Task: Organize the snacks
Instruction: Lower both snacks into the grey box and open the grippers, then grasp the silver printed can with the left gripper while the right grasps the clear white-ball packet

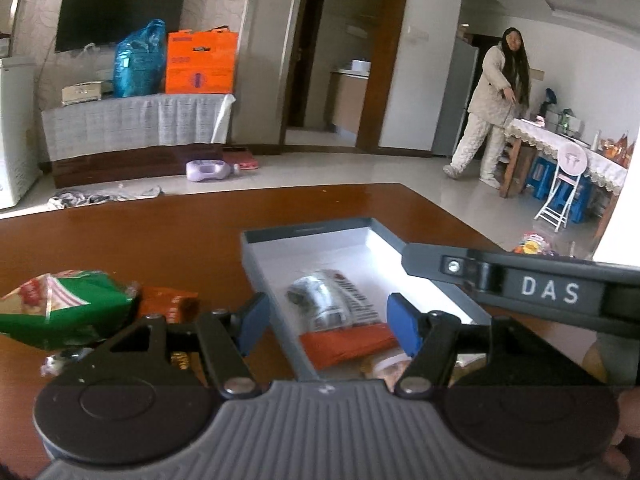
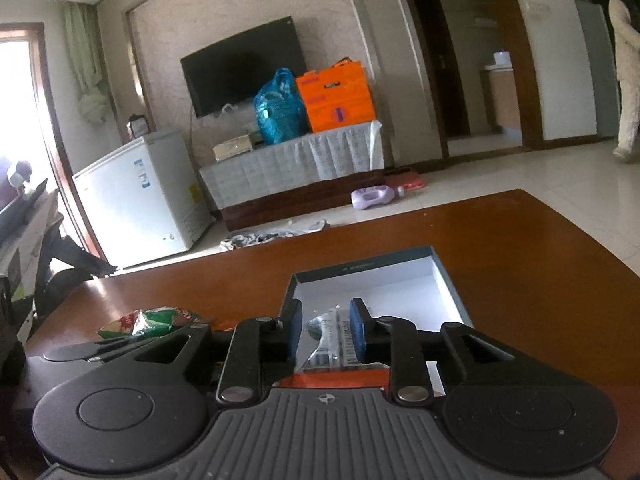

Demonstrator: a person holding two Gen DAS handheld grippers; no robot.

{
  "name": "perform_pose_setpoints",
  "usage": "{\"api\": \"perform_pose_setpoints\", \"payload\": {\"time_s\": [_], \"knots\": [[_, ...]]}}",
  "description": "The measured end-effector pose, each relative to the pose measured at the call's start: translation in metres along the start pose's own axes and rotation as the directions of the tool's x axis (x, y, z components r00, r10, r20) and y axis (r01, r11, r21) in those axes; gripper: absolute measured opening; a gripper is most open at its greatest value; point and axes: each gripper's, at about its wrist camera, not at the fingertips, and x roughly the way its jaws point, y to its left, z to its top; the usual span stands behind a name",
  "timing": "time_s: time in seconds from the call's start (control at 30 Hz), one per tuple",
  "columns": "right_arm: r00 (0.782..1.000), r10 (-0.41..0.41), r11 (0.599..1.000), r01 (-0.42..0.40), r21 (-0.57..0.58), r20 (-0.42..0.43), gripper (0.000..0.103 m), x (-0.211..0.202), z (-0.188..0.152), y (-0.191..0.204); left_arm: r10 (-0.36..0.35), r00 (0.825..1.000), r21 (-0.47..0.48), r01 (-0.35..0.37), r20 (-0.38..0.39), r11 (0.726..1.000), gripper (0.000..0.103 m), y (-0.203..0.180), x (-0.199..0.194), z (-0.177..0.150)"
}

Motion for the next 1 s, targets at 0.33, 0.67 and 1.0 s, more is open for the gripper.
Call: {"api": "perform_pose_setpoints", "payload": {"time_s": [0.33, 0.67, 1.0], "knots": [[1.0, 0.02, 1.0, -0.02, -0.017, -0.011, 0.034, 0.005, -0.001, 0.013, 0.036, 0.999, -0.002, -0.036, 0.002, 0.999, 0.065, 0.013, -0.014, -0.001], [0.996, 0.083, 0.994, -0.085, -0.062, -0.03, 0.039, 0.01, -0.006, 0.041, 0.113, 0.994, -0.008, -0.113, 0.008, 0.994, 0.065, 0.046, -0.043, -0.007], [0.988, 0.133, 0.982, -0.142, -0.121, -0.082, 0.044, 0.018, -0.014, 0.074, 0.176, 0.984, -0.02, -0.176, 0.003, 0.984, 0.065, 0.084, -0.075, -0.016]]}}
